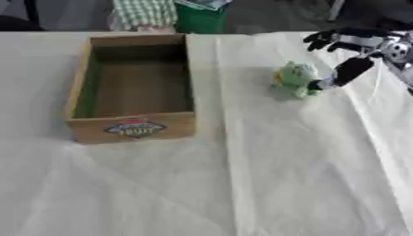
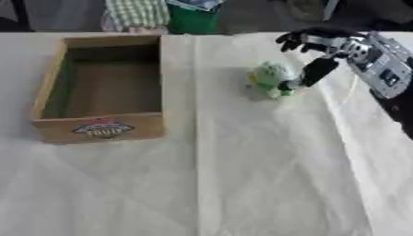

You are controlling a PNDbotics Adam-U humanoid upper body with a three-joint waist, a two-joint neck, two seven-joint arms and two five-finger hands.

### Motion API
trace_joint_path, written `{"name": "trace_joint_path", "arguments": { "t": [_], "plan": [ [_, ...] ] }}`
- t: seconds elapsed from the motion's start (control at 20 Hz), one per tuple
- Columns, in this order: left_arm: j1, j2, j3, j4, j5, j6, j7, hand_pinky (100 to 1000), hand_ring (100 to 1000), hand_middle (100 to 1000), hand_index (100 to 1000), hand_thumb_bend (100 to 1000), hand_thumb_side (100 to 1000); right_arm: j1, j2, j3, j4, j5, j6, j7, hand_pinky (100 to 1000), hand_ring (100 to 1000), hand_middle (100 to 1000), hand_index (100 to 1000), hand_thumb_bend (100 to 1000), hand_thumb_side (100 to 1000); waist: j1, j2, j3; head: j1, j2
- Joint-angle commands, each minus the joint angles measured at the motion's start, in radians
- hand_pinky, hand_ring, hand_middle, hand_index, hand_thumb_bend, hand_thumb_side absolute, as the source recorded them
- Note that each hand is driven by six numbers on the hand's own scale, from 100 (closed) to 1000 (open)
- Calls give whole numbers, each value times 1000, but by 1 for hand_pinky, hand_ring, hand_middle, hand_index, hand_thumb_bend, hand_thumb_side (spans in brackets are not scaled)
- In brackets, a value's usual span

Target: Pick up objects on the table and place them in the box.

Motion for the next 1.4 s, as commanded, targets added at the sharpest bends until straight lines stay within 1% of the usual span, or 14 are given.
{"name": "trace_joint_path", "arguments": {
  "t": [0.05,0.25,0.4,0.55,0.7,0.9,1.0,1.1,1.25,1.3,1.4],
  "plan": [
    [-3,10,7,-17,0,-2,-5,787,506,512,703,117,628,-26,-13,-31,20,25,5,49,876,884,820,1000,542,276,2,-13,0,-3,-9],
    [-3,6,7,-17,1,-2,-7,787,506,511,700,116,625,-34,4,-66,60,80,8,108,870,869,750,1000,536,284,4,-9,4,-4,-11],
    [-1,3,9,-17,2,-2,-7,788,506,511,699,117,626,-35,13,-86,67,103,0,151,865,860,682,1000,531,294,5,-7,6,-3,-9],
    [-3,1,9,-17,2,-1,-9,788,505,511,698,114,629,-40,22,-98,65,116,-1,186,862,855,664,997,523,304,6,-5,6,-4,-11],
    [-3,-1,9,-17,3,0,-10,788,505,510,697,115,625,-42,31,-105,68,123,5,195,857,844,654,993,515,315,7,-4,8,-6,-13],
    [-2,-3,10,-17,3,0,-11,788,504,509,695,116,626,-39,38,-107,75,125,12,187,852,834,626,962,500,344,7,-3,9,-7,-15],
    [-2,-4,10,-17,3,0,-12,788,504,509,695,116,626,-40,42,-107,75,118,18,180,852,831,621,961,494,350,7,-2,8,-8,-14],
    [-2,-4,10,-17,3,0,-13,788,504,509,694,117,627,-43,45,-106,71,112,23,173,853,832,624,983,502,362,7,-2,8,-8,-15],
    [-2,-5,10,-17,3,1,-15,788,504,509,693,117,628,-48,48,-104,66,125,29,175,869,859,703,1000,546,349,7,-1,8,-9,-15],
    [-1,-5,10,-17,3,0,-16,788,504,509,693,117,627,-51,48,-104,64,133,30,175,872,864,720,1000,548,347,7,-2,8,-8,-14],
    [-2,-5,10,-17,3,0,-17,788,504,509,693,116,627,-57,50,-106,58,156,31,174,873,867,726,1000,554,337,7,-2,7,-8,-14]
  ]
}}
